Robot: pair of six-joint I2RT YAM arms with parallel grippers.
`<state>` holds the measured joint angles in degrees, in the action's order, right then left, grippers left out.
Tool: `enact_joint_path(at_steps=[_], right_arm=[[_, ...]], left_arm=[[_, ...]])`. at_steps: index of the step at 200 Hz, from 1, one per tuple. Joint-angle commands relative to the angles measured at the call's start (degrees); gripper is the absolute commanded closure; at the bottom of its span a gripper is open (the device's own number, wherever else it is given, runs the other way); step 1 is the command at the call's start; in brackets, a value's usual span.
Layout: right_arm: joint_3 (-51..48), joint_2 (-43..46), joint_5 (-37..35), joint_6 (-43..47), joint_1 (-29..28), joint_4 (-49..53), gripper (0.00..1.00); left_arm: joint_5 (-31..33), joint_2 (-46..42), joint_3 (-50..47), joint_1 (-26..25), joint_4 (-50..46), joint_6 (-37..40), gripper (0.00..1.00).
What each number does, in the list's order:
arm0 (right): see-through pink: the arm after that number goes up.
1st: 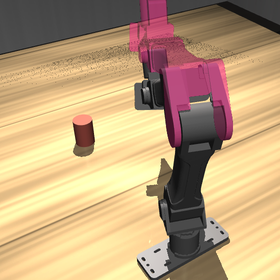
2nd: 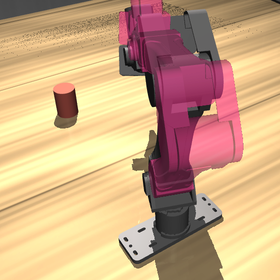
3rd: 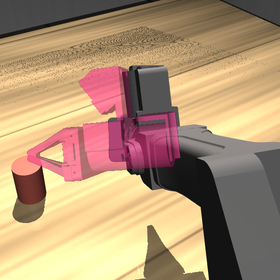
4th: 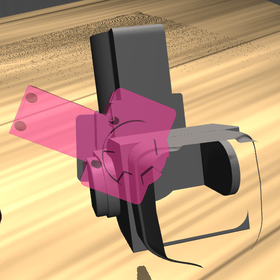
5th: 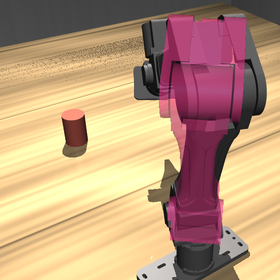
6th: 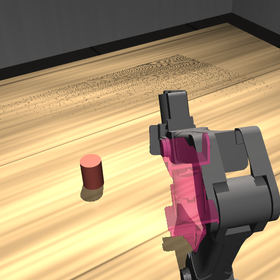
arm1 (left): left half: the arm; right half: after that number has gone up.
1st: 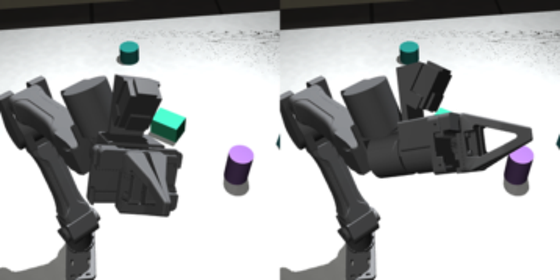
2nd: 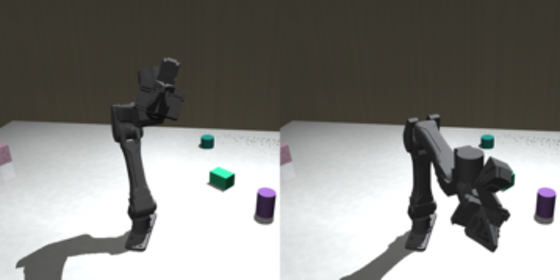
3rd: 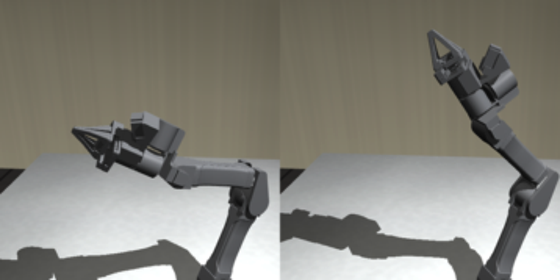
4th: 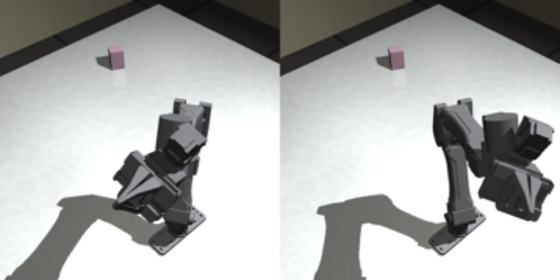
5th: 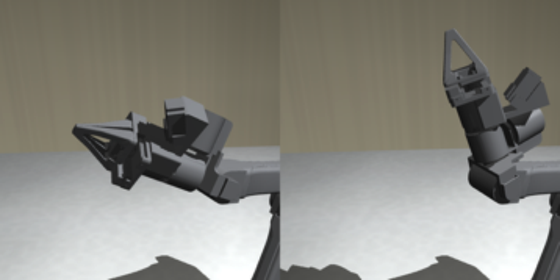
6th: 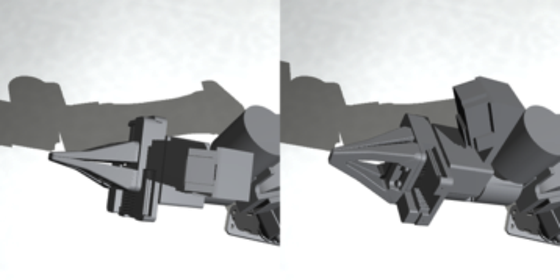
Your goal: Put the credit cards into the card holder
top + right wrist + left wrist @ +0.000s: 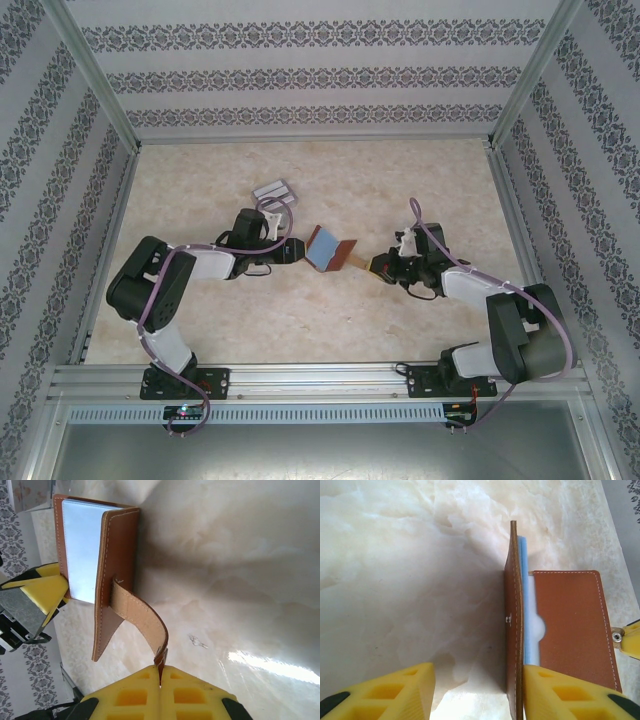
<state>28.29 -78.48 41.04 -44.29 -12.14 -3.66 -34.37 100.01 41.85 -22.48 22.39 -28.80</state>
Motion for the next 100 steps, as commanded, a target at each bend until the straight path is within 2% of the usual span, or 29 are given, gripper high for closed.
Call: enact_joint_path(at_steps=[1,19,33,62,78,100], right_arm=[[-0.1,1.1,2.5,2.7,0.1,0.0,1.00],[0.5,0.8,2.6,3.7,0.2,0.7,1.00],[1.0,0.4,1.9,5.1,0.1,1.9,1.00],[2.0,-1.7,-2.7,10.3,0.0,5.1,1.00],[2.2,-3.5,-3.9,11.9,-0.1,4.7,1.00],[2.8,-5.4,-4.4,12.2,-0.5,3.8,0.99]], left_arm=[[-2.2,1.6,1.1,0.1,1.8,-0.7,0.51],[-2.9,3.2,2.4,0.0,0.6,-0.9,0.53],[-3.6,3.8,2.2,0.0,1.9,-1.8,0.68],[-5.4,3.0,1.6,-0.1,4.2,-2.1,0.82],[-6.4,3.2,1.8,0.0,4.4,-1.9,1.00],[-7.0,3.1,1.2,0.0,6.0,-2.6,1.00]])
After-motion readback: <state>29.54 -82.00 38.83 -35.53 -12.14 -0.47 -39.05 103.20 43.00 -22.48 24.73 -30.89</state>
